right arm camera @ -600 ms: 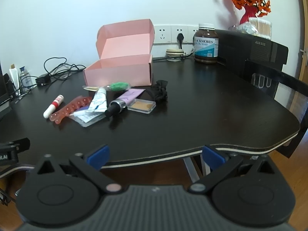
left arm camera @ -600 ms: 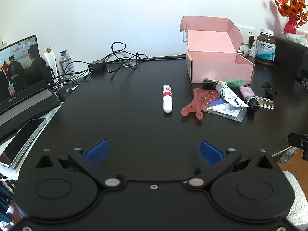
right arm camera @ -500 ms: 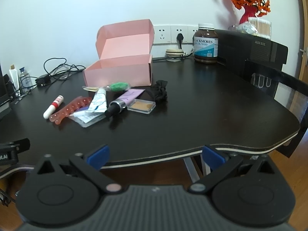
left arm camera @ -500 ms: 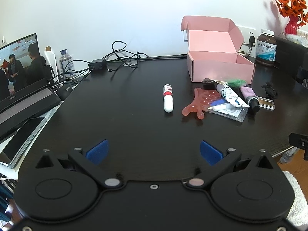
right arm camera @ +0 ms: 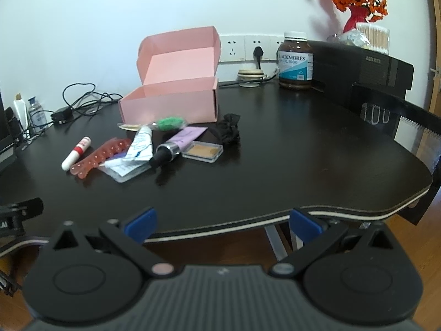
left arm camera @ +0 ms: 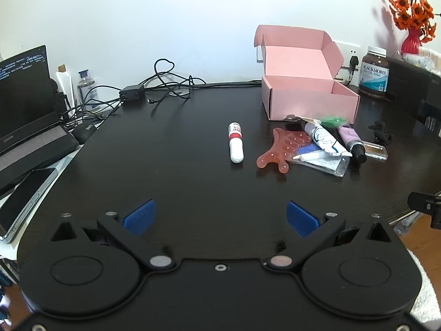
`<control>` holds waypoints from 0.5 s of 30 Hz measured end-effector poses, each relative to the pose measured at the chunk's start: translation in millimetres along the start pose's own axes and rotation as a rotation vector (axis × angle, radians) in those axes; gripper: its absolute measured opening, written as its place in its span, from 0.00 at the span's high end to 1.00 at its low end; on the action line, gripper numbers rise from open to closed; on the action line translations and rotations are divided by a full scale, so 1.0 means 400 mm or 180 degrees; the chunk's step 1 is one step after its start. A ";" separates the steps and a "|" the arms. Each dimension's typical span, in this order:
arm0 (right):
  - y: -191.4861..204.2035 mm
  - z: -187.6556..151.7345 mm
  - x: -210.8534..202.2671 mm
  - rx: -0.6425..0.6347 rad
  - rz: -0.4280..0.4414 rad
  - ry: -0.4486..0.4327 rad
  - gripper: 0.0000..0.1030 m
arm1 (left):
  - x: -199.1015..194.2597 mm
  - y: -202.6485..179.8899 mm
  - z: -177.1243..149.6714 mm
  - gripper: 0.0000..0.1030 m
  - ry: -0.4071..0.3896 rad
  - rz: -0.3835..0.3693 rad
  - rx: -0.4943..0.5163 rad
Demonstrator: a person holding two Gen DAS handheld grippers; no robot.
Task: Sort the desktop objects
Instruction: 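Move the right gripper toward the black scrunchie beside the cosmetics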
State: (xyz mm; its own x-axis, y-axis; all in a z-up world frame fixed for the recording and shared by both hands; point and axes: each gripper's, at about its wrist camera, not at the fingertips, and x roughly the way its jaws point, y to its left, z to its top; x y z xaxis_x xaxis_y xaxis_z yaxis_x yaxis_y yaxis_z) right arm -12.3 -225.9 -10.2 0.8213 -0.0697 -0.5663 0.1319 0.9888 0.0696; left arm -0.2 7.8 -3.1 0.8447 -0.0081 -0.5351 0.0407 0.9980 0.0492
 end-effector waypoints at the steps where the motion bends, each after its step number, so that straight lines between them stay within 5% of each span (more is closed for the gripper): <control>1: -0.001 0.000 0.000 0.0001 0.0001 0.0000 0.01 | 0.002 0.003 0.000 0.00 -0.0001 -0.0009 -0.0016; 15: 0.000 0.003 0.003 -0.0041 -0.0014 -0.0056 0.01 | 0.023 0.018 -0.003 0.00 0.0031 0.0039 -0.0068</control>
State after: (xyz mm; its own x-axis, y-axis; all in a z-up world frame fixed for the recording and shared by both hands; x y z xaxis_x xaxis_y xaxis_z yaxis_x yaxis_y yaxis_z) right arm -10.8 -226.0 -9.9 0.8304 -0.0762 -0.5520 0.1285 0.9901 0.0566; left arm 7.1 14.9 -8.6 0.8399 0.0047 -0.5427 0.0190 0.9991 0.0380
